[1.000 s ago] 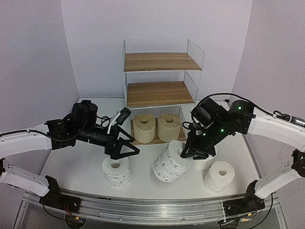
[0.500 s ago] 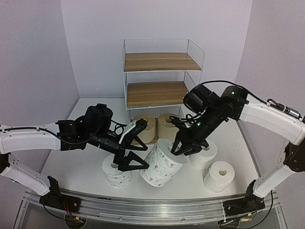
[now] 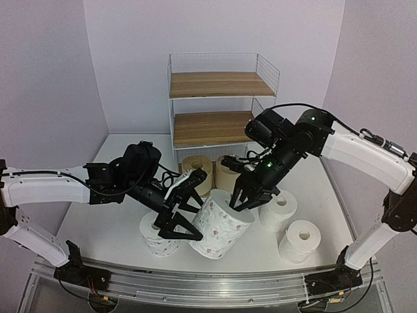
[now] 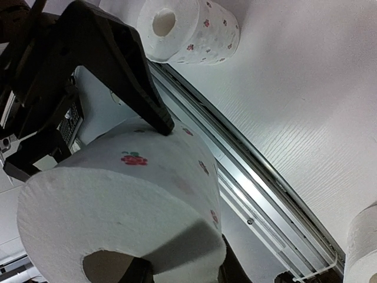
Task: Place and organize the paper towels onto the shelf
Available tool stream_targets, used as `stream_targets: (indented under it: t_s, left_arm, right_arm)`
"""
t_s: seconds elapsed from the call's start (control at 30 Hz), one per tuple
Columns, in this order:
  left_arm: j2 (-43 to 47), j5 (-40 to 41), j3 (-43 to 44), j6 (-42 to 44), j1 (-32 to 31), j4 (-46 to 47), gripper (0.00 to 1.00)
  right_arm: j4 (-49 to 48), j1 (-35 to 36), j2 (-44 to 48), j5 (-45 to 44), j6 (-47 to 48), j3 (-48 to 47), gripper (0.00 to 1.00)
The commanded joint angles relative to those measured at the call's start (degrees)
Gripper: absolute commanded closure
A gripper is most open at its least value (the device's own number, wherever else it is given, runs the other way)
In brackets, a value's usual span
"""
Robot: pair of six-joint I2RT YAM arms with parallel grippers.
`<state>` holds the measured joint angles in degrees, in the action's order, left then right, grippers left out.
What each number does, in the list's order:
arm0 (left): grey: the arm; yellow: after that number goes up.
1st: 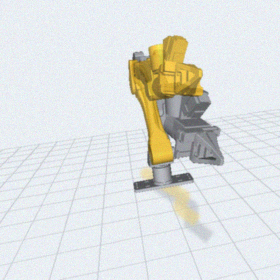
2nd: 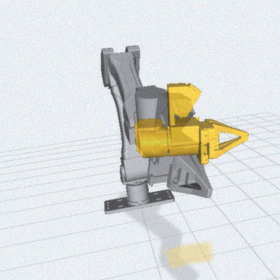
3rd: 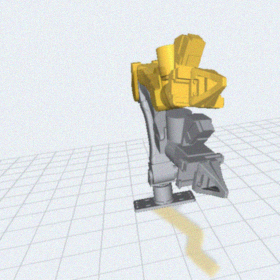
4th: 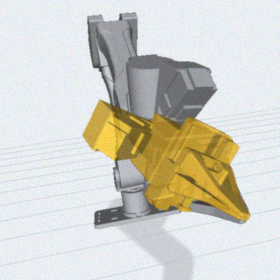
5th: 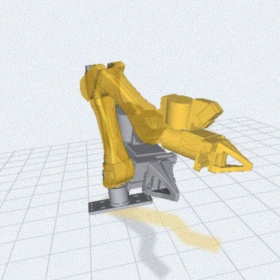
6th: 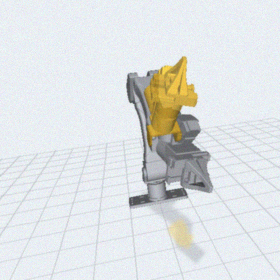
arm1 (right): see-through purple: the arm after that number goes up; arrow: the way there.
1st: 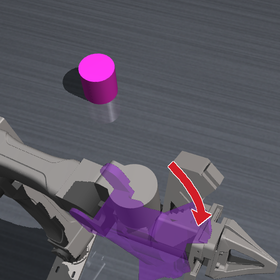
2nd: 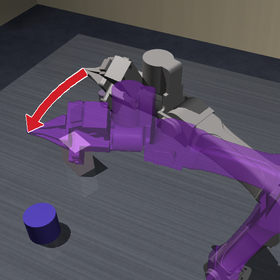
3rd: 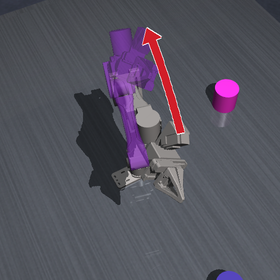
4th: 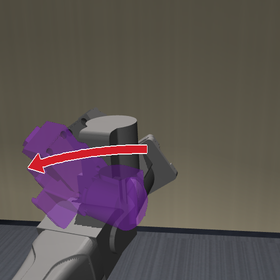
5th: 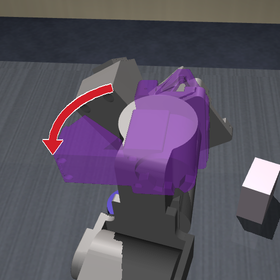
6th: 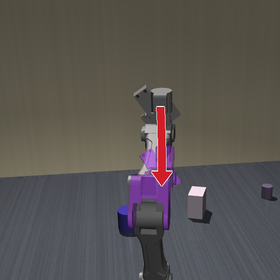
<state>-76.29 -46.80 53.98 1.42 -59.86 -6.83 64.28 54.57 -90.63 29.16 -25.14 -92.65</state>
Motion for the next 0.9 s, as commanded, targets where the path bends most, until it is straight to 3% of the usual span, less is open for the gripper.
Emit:
stream_targets:
  t_s: [0.0, 0.17, 0.3, 0.43, 0.57, 0.73, 0.87]
  left_arm:
    - [-0.4, -0.1, 2.0, -0.8, -0.3, 2.0, 0.00]
    - [-2.1, 2.9, 3.1, -2.4, -0.3, 0.7, 0.03]
    - [-2.0, 0.6, 2.8, -2.2, -0.3, 1.8, 0.27]
    - [-1.6, -3.2, 1.8, -2.9, -0.3, 4.6, 0.46]
    - [-0.3, -1.9, 0.4, -4.4, -0.3, 6.6, 0.54]
    - [1.7, 1.4, -2.5, -8.3, -0.3, 12.4, 0.64]
    - [3.1, 4.3, -4.4, -12.0, -0.3, 16.8, 0.74]
  right_arm:
    - [-0.6, 0.1, -2.0, 4.3, 3.2, -3.9, 1.00]
    - [-0.7, 0.1, -2.5, 3.6, 2.7, -5.3, 0.99]
    - [-0.7, 0.1, -2.2, 2.3, 2.1, -5.3, 0.93]
    - [-0.6, 0.2, -1.7, 1.2, 1.1, -5.4, 0.83]
    - [-0.4, 0.2, 0.3, -1.5, -0.2, -5.4, 0.73]
    - [-0.2, 0.0, 5.3, -8.4, -0.9, -4.5, 0.52]
    - [-0.5, 0.0, 9.1, -13.5, -0.9, -4.1, 0.40]
